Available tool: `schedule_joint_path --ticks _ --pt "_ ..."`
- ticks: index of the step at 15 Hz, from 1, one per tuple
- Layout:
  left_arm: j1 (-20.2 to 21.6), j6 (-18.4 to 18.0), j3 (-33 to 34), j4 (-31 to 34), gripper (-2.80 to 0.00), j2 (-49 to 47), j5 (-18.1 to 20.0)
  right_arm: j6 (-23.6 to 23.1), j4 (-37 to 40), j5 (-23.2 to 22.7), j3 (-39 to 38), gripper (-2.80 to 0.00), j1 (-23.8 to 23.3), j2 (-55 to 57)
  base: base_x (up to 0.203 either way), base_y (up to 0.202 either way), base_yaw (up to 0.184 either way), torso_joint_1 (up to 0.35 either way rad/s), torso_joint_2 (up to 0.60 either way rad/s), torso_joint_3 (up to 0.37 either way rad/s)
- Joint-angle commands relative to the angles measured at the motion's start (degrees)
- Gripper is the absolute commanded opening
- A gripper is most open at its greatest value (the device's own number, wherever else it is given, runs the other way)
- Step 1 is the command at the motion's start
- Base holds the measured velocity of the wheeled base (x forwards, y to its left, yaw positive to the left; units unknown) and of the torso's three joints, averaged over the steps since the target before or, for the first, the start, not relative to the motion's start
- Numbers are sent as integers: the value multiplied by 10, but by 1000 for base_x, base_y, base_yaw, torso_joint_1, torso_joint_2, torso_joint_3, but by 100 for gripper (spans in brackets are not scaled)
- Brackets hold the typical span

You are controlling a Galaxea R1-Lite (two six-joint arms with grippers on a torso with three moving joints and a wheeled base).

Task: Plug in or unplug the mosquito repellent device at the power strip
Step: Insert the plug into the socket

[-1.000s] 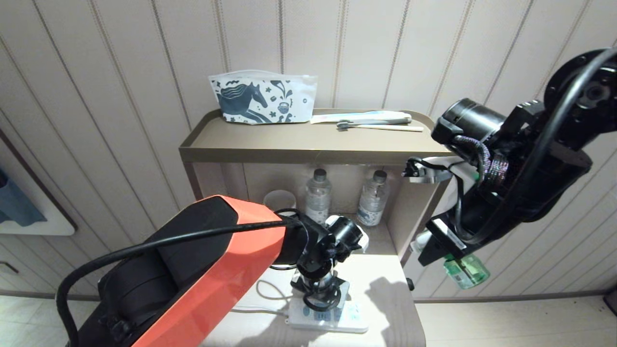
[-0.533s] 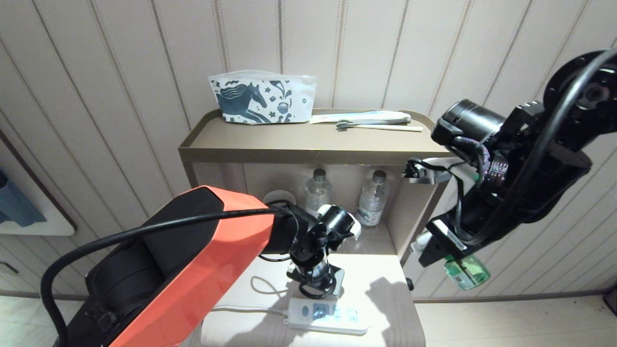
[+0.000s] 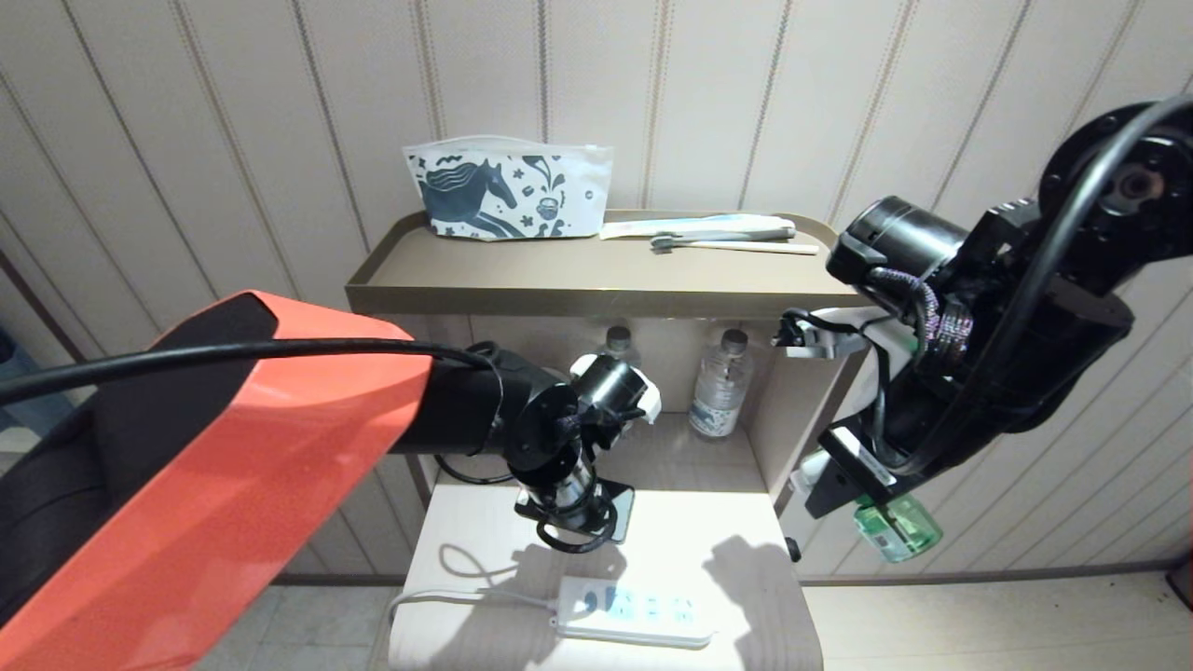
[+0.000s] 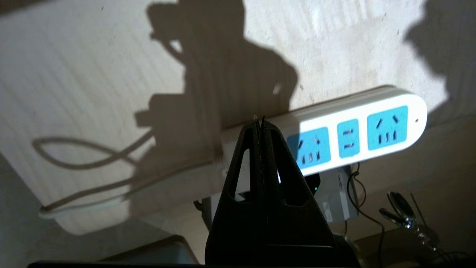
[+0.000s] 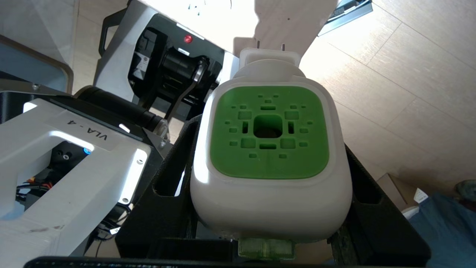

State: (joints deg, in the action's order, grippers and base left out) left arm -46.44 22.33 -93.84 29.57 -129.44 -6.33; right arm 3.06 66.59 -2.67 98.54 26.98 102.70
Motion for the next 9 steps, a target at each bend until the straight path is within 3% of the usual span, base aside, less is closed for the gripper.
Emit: schedule_joint_path --ticks 1,4,9 --pt "1 7 59 -2 -280 62 -1 0 4 -1 0 -280 1 -2 0 0 0 0 0 0" --pt "0 22 189 -53 -280 152 -11 0 4 -1 -1 -280 4 -11 0 0 0 0 0 0" --pt "-2 59 374 -87 -280 382 -98 0 5 -2 -7 -280 12 -31 0 0 0 0 0 0"
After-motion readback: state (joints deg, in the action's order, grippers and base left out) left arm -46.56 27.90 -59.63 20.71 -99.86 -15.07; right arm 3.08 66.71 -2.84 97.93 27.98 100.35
